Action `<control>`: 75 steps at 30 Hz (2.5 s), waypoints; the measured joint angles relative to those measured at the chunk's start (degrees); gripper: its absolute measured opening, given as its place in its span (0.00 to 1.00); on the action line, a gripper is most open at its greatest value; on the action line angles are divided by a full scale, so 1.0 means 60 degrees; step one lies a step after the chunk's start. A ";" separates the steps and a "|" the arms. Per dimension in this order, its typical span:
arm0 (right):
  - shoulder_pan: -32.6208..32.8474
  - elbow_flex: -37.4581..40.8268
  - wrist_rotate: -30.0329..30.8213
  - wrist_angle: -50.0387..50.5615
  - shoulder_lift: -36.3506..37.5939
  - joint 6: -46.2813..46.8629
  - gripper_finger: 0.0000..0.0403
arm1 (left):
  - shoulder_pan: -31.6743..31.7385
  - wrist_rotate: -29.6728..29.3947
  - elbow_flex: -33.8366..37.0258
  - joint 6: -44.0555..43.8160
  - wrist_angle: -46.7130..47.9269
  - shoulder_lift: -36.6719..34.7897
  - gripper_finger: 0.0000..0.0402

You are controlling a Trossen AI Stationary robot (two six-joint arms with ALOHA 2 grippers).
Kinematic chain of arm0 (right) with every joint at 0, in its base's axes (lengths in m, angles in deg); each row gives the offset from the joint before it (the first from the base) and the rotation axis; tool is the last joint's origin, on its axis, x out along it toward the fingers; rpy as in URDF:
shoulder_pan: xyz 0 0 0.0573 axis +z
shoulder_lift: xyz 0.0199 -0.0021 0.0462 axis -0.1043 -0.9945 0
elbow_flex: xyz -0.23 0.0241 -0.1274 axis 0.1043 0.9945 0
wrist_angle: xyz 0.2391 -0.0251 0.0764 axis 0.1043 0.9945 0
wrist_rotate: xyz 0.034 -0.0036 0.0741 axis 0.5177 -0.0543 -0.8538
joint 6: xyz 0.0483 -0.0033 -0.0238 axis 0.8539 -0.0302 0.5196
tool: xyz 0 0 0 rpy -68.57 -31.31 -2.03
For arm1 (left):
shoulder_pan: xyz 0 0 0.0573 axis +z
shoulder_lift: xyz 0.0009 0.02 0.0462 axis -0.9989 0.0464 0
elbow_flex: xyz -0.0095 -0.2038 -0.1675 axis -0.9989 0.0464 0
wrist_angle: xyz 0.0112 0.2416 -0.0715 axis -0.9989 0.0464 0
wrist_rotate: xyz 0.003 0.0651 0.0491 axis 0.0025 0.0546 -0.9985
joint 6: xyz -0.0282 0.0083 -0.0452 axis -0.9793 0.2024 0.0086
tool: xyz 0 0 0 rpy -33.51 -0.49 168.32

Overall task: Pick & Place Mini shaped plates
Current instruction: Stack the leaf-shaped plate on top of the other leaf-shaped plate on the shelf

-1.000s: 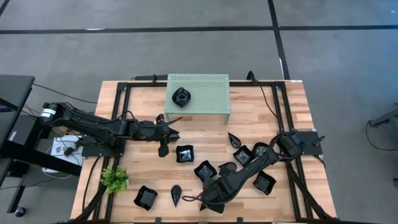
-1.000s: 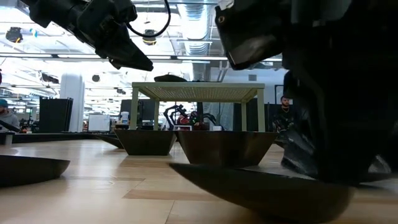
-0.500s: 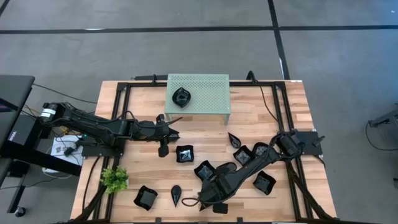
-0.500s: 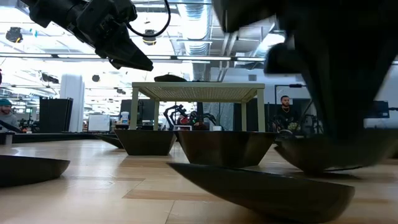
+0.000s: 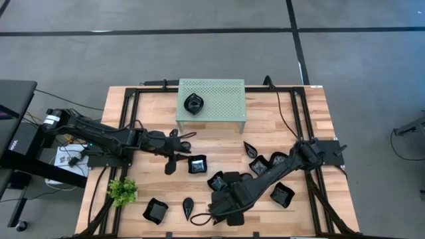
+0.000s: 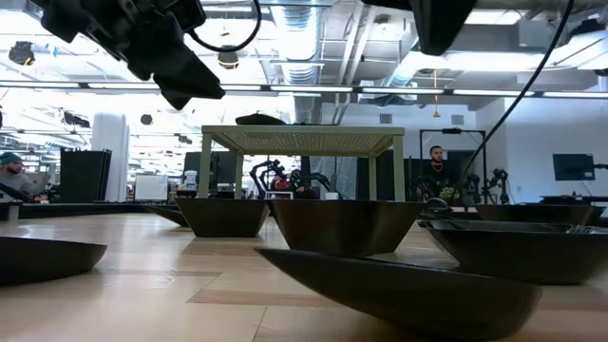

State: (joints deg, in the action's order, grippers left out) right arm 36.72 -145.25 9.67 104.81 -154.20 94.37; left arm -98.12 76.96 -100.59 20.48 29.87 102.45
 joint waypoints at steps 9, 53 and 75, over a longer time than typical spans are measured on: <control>-0.0006 0.0244 -0.1146 -0.0036 -0.1061 0.0372 0.28 | -0.0554 0.0007 0.0000 -0.0252 0.0000 0.0000 0.26; -0.0024 0.1628 -0.1549 -0.1226 -0.0698 0.0552 0.02 | -0.0635 0.0004 0.0000 -0.0607 -0.0107 0.0000 0.26; -0.1893 0.1635 0.5159 -0.1557 0.2437 -0.9694 0.00 | -0.0777 0.1180 -0.0007 0.0585 -0.0267 -0.3459 0.26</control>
State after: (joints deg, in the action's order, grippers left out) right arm 25.37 -135.44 40.63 95.47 -139.57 36.20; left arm -102.78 84.04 -100.63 23.99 28.27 81.69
